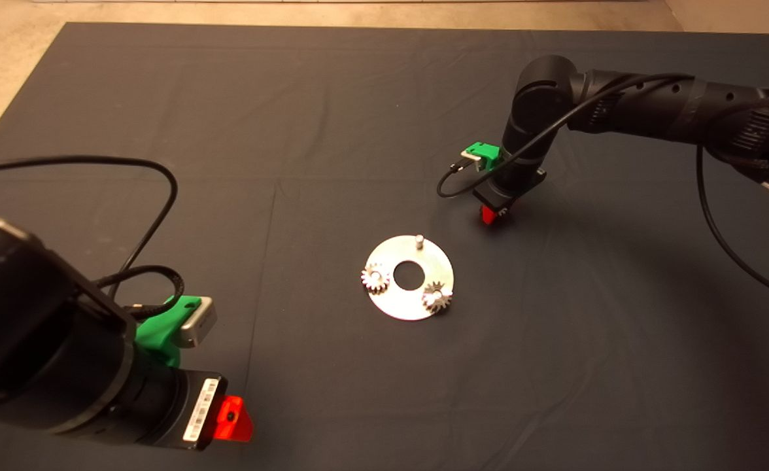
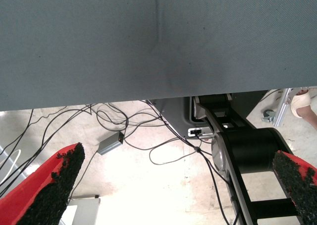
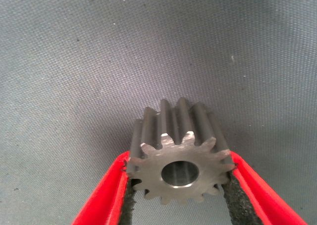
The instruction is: Install three planetary gears onto the carrier pins
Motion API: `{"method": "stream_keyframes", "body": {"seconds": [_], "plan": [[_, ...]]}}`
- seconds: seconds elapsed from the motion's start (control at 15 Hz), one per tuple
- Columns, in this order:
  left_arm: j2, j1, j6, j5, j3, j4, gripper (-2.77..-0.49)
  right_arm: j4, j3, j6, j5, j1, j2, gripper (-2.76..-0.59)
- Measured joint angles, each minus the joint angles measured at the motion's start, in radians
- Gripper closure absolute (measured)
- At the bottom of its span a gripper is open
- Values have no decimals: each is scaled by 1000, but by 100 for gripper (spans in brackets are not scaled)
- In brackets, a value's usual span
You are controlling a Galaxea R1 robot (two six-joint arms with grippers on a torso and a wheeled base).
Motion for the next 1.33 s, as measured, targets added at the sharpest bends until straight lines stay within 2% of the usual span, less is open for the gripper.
{"method": "stream_keyframes", "body": {"seconds": [0.07, 0.13, 0.8, 1.0, 1.13, 1.27, 1.33], "plan": [[0, 0, 0, 0, 0, 0, -276, 0, 0, 0, 4, 0, 0, -113], [0, 0, 0, 0, 0, 0, -276, 0, 0, 0, 14, 0, 0, -111], [0, 0, 0, 0, 0, 0, -276, 1, 0, 4, 18, 0, -3, -105], [0, 0, 0, 0, 0, 0, -276, 3, 1, 5, 15, 0, -1, -105], [0, 0, 0, 0, 0, 0, -276, 19, 3, 8, 10, 5, 0, -105], [0, 0, 0, 0, 0, 0, -276, 63, 11, 11, 0, 34, 1, -105], [0, 0, 0, 0, 0, 0, -276, 70, 19, 11, -1, 52, 6, -105]]}}
